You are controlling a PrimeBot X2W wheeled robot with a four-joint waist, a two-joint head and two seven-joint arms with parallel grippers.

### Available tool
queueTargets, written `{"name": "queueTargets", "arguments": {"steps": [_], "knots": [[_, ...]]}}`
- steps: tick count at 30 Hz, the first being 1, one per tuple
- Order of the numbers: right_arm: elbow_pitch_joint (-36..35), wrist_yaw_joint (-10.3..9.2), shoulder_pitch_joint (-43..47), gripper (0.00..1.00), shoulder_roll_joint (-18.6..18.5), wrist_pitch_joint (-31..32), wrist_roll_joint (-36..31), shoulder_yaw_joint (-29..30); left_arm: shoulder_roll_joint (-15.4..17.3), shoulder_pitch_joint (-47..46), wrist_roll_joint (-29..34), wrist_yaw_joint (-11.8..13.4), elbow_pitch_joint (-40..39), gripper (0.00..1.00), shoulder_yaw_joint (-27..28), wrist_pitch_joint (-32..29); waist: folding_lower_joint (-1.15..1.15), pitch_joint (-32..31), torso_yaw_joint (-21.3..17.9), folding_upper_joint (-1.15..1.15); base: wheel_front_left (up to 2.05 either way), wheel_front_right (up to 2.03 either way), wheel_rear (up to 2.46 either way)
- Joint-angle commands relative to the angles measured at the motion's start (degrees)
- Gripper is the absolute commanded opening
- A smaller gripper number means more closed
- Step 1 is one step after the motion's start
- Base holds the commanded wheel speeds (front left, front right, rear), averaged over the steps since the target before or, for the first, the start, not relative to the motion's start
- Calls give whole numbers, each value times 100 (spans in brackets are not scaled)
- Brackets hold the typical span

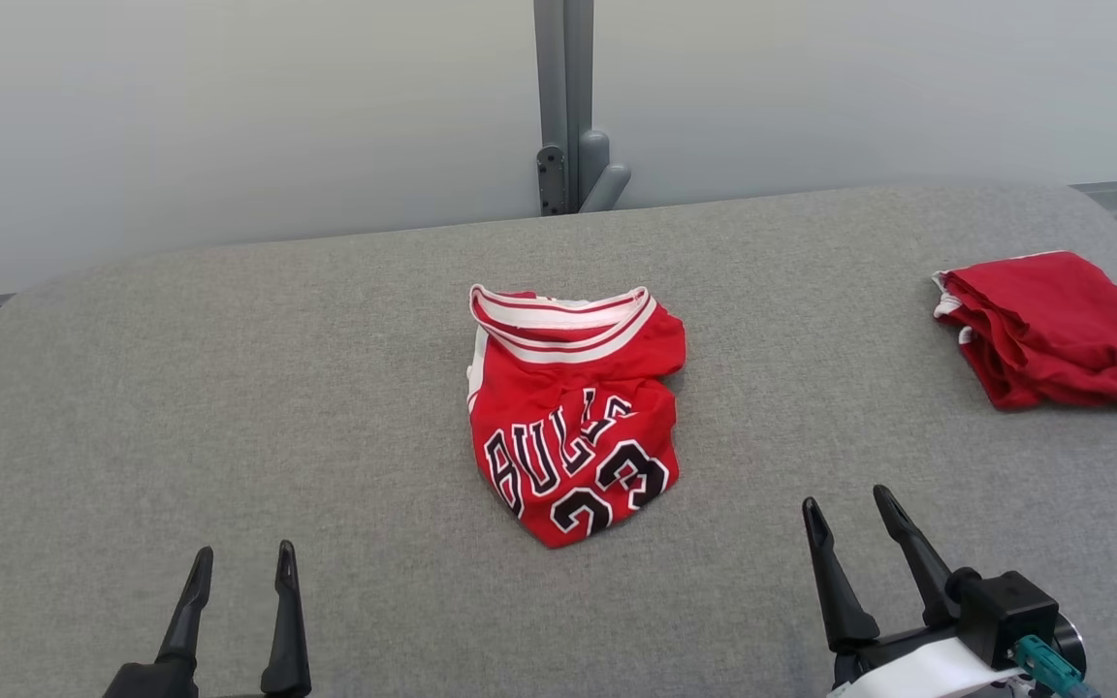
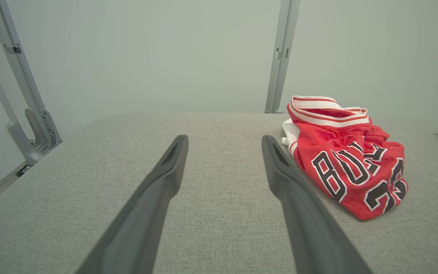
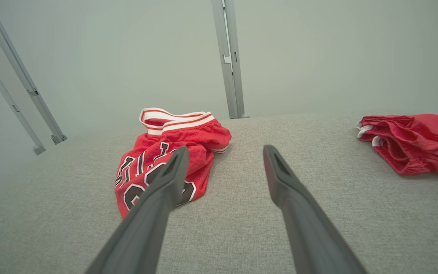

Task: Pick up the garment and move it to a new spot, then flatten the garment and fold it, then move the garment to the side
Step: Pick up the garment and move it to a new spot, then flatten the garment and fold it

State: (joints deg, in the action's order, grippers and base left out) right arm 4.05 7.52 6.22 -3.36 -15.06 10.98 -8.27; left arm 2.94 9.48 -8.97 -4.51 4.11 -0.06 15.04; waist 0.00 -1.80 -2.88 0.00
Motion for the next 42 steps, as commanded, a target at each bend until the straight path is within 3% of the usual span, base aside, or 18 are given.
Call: {"name": "queueTargets", "arguments": {"steps": [1, 42], "knots": [[28, -6, 70, 100, -4, -15, 19, -14, -1, 86, 72, 29, -1, 100, -26, 14, 0, -11, -17, 0, 0, 0, 0], [90, -6, 25, 100, 42, -15, 11, -25, -1, -111, 136, 219, 191, 100, -276, 15, 0, 5, -127, 0, 0, 0, 0]]}}
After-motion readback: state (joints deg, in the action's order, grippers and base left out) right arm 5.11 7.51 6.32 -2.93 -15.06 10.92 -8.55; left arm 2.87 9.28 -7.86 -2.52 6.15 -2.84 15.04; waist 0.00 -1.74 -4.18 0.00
